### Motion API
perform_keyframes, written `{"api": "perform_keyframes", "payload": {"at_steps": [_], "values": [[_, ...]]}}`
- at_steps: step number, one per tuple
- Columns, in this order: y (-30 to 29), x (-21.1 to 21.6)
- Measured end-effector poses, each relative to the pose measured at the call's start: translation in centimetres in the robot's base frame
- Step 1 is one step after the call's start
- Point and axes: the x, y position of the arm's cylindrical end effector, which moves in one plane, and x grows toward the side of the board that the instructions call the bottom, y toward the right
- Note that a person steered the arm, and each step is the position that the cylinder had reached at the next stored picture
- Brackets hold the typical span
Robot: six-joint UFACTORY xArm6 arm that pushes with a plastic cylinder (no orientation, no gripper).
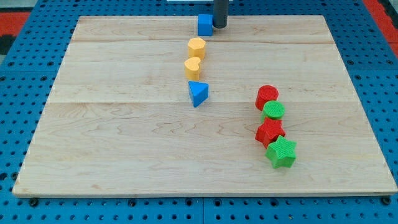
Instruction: Slide your arm close to the red circle
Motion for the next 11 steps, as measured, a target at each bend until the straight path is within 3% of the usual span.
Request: {"api": "perform_keyframes", "payload": {"at_steps": [2, 4, 5, 9, 11], "values": [[0.3, -0.2], [11.5, 5.4], [13.2, 5.6], [10.6, 12.6], [12.0, 15.2]]}}
